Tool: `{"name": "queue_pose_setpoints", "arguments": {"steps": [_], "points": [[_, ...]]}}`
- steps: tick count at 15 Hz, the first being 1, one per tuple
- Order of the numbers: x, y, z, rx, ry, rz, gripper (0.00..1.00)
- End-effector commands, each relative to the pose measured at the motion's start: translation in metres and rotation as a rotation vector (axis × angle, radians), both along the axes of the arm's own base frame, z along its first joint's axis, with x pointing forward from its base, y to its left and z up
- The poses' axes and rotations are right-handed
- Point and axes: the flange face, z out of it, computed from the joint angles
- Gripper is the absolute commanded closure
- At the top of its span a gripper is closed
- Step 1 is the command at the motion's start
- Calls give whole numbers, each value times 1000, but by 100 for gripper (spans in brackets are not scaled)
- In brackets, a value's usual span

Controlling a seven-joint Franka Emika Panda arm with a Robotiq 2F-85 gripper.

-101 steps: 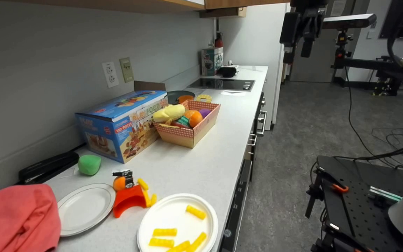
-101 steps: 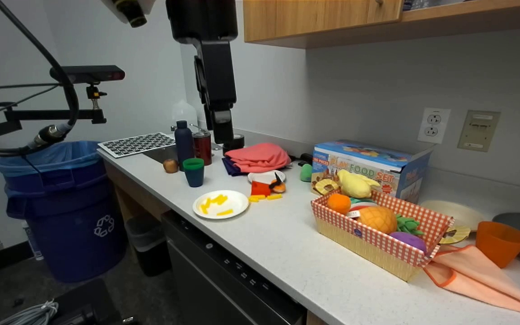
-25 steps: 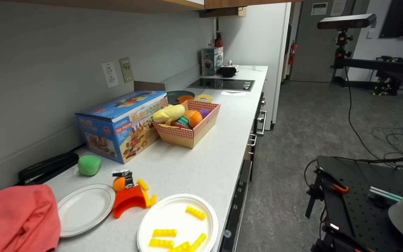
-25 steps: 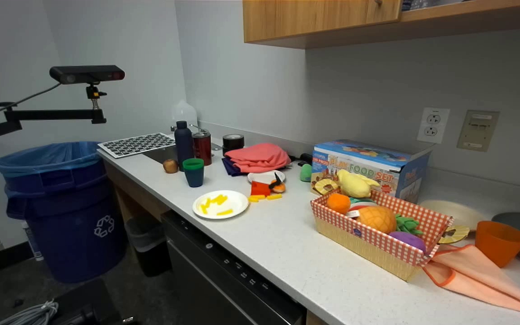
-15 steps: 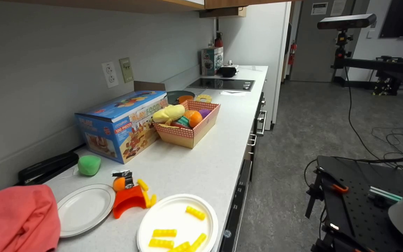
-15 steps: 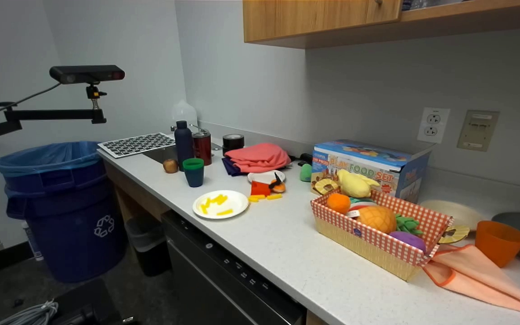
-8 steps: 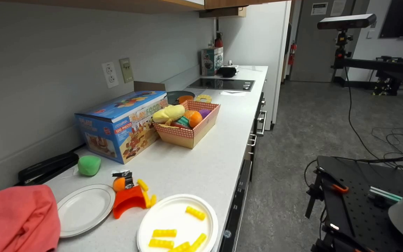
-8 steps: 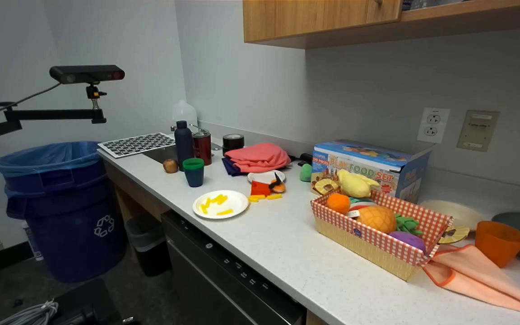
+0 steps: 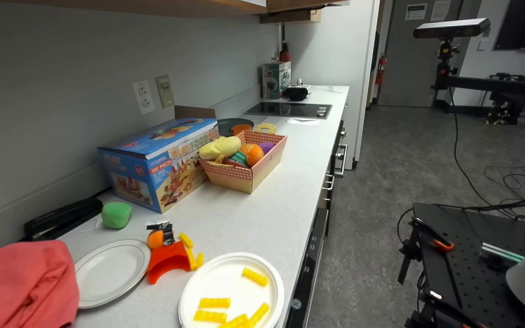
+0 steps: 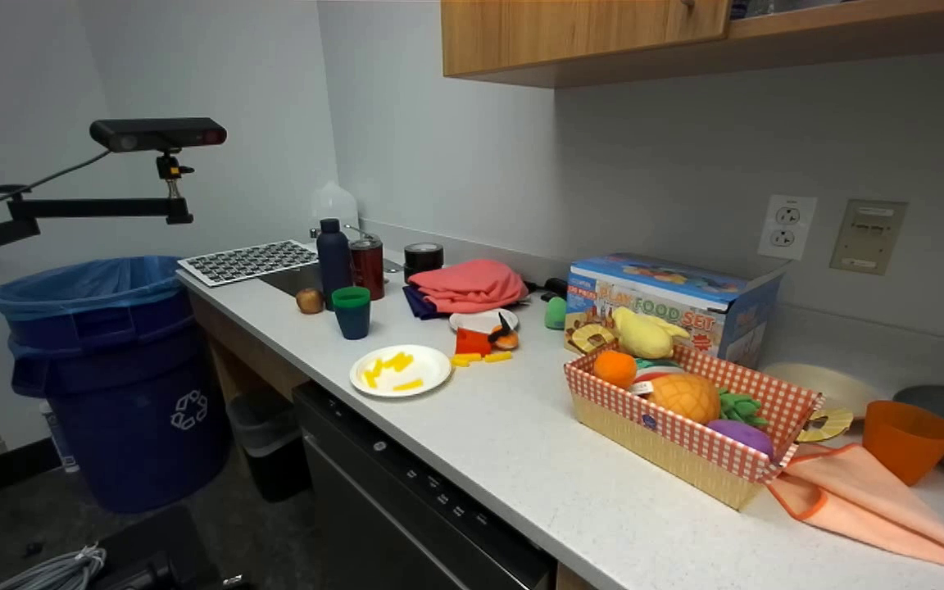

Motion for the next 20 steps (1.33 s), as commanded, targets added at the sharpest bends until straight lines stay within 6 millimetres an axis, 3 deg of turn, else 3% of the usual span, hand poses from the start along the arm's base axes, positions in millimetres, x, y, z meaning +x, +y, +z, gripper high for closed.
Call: {"name": "queue_pose_setpoints", "arguments": {"steps": [1, 11, 20], "points": [[20, 42, 5, -22, 3, 88, 0], [79, 123, 19, -19, 0, 270, 0], [114, 217, 17, -96, 27, 426, 0]]}}
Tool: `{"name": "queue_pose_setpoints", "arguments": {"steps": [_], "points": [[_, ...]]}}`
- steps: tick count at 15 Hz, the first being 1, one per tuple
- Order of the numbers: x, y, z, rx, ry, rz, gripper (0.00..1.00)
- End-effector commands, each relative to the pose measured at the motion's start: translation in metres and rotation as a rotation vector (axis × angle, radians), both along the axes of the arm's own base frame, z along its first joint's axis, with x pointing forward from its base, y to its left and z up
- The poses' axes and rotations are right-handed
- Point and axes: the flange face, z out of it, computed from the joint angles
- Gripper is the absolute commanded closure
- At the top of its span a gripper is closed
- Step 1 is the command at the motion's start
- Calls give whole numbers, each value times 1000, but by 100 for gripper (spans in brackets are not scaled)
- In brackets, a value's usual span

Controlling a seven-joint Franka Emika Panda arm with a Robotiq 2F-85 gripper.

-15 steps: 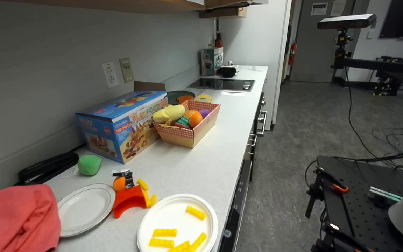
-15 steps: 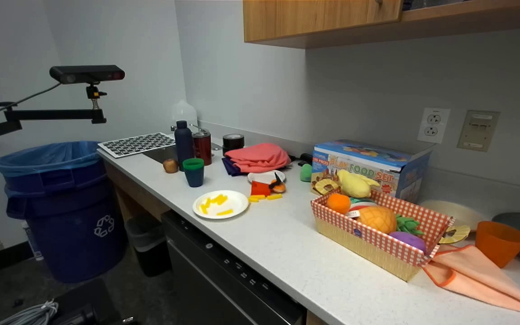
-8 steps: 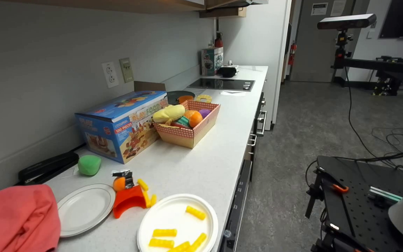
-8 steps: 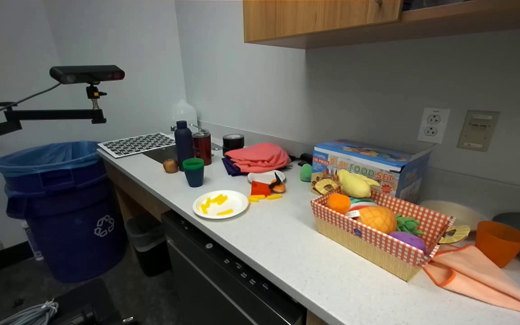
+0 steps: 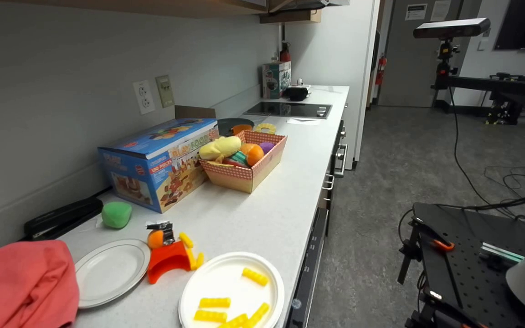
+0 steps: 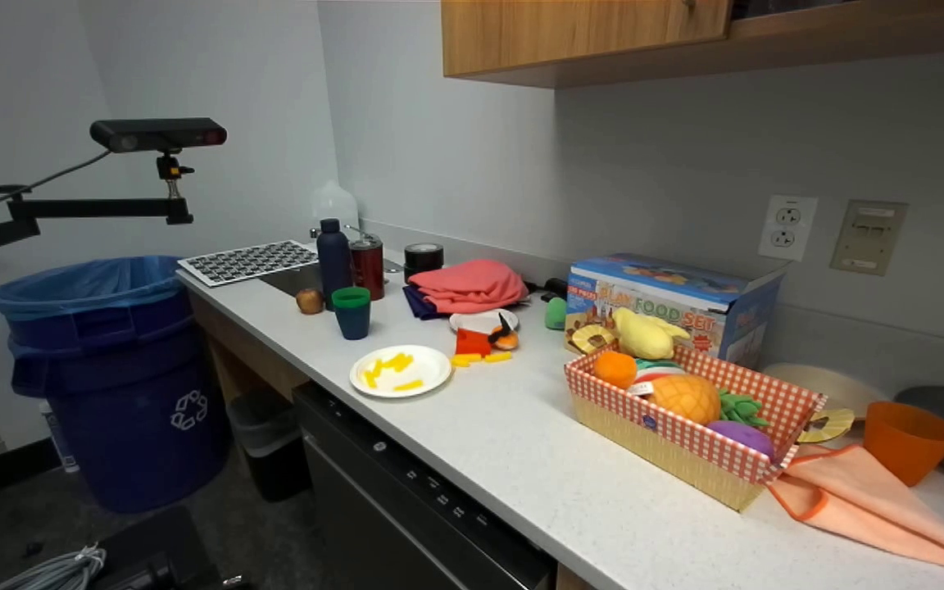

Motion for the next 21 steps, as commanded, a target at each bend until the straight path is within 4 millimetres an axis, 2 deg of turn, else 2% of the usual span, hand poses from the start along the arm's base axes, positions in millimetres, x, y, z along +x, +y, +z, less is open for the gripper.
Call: {"name": "queue_pose_setpoints", "arguments": {"steps": [1, 3, 7, 14, 15, 17, 21], "points": [[0, 31, 1, -36, -14, 23, 0], [-2, 35, 4, -67, -41, 25, 0], [-24, 3, 7, -214, -74, 13, 0], [-101, -65, -7, -497, -62, 268, 0], [-84, -62, -8, -422, -50, 211, 0], [-98, -72, -8, -467, -66, 233, 0], [-96, -69, -7, -478, -71, 247, 0]]}}
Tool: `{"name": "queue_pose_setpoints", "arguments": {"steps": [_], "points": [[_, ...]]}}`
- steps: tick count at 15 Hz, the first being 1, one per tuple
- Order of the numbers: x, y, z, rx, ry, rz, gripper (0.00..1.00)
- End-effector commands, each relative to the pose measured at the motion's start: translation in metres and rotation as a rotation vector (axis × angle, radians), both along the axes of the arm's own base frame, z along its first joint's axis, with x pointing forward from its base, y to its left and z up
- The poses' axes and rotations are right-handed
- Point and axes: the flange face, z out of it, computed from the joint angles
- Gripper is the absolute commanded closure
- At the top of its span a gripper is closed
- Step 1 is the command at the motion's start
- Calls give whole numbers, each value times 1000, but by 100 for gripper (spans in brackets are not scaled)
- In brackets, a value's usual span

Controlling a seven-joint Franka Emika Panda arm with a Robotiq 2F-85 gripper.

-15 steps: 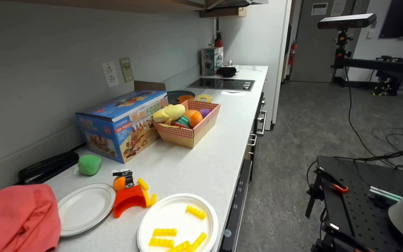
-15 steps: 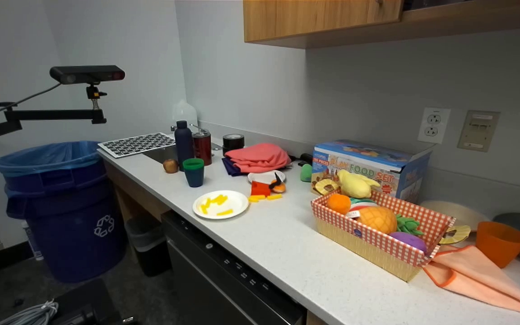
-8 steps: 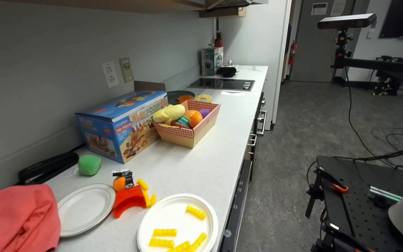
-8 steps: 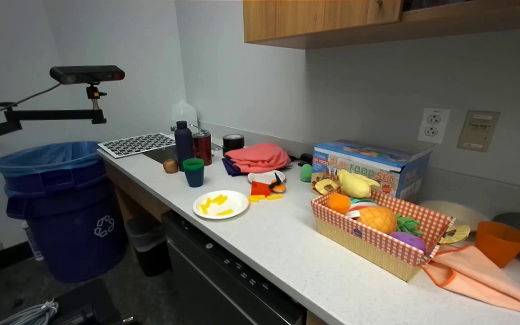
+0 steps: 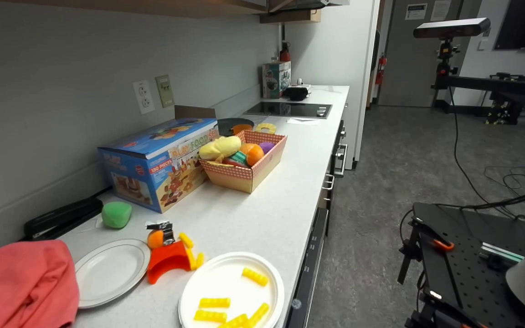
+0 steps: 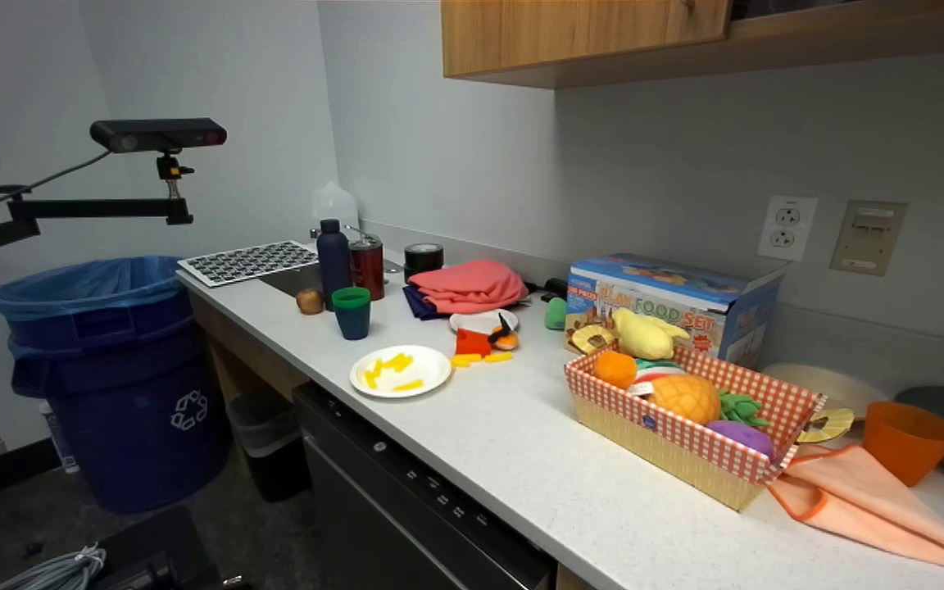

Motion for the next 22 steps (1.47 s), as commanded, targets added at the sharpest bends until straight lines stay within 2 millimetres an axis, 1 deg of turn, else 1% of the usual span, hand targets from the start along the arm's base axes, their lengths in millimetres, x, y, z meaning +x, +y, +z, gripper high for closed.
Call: {"name": "queue_pose_setpoints", "arguments": {"steps": [1, 3, 4, 6, 9, 10, 13, 15, 17, 19, 22], "points": [[0, -1, 1, 0, 1, 1, 0], [0, -1, 1, 0, 1, 1, 0], [4, 3, 3, -22, 3, 14, 0], [17, 16, 9, -56, -53, 72, 0], [46, 42, 20, -119, -152, 192, 0], [56, 54, 23, -125, -180, 237, 0], [87, 83, 27, -158, -266, 367, 0], [106, 93, 30, -186, -326, 403, 0], [120, 96, 35, -230, -379, 398, 0], [124, 96, 42, -266, -394, 373, 0], [110, 95, 51, -295, -356, 381, 0]]}}
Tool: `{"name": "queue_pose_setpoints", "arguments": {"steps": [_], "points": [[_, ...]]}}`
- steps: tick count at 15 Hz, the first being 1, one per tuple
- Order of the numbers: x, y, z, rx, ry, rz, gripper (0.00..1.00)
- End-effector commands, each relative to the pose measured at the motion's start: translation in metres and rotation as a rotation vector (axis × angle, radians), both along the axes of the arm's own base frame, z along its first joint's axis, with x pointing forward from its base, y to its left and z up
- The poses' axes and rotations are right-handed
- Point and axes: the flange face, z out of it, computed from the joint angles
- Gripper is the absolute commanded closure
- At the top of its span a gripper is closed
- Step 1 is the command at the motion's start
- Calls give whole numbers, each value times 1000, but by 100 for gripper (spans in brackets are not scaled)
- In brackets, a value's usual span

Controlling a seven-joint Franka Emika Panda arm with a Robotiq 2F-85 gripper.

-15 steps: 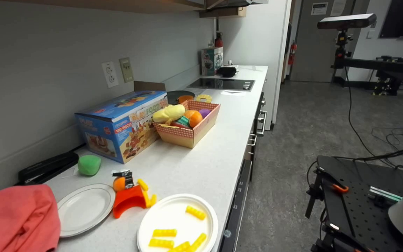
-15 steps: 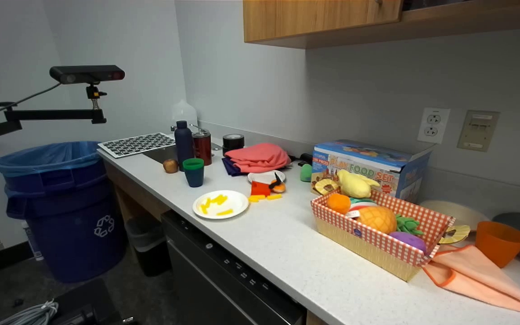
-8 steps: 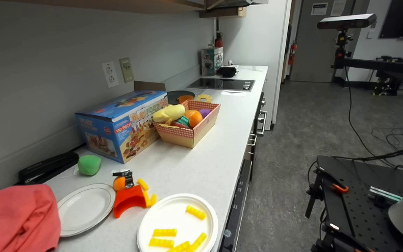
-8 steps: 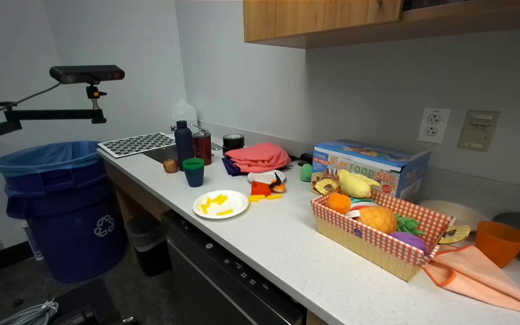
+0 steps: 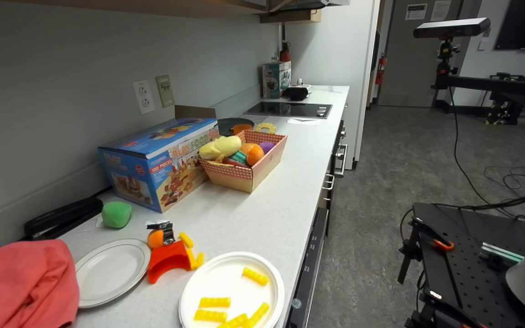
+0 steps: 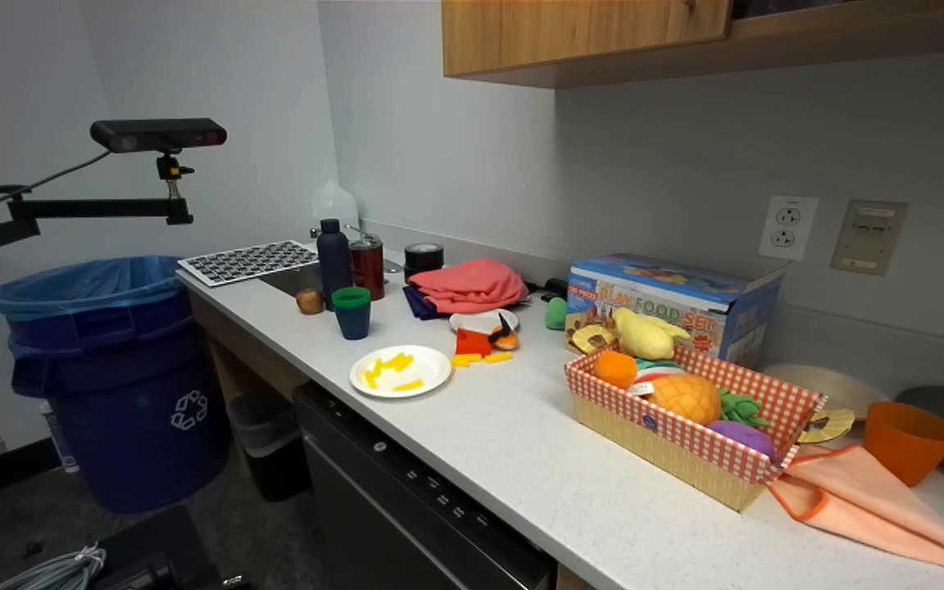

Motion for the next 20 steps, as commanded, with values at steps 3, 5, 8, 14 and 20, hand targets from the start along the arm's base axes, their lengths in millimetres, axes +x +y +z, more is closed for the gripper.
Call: {"name": "queue_pose_setpoints", "arguments": {"steps": [3, 5, 8, 14, 20], "points": [[-18, -7, 25, -95, -23, -3, 0], [-28, -6, 32, -113, -4, -8, 0], [-36, -11, 39, -182, 23, -30, 0], [0, 21, 42, -176, 18, -13, 0], [32, 58, 44, -187, 28, -20, 0]]}}
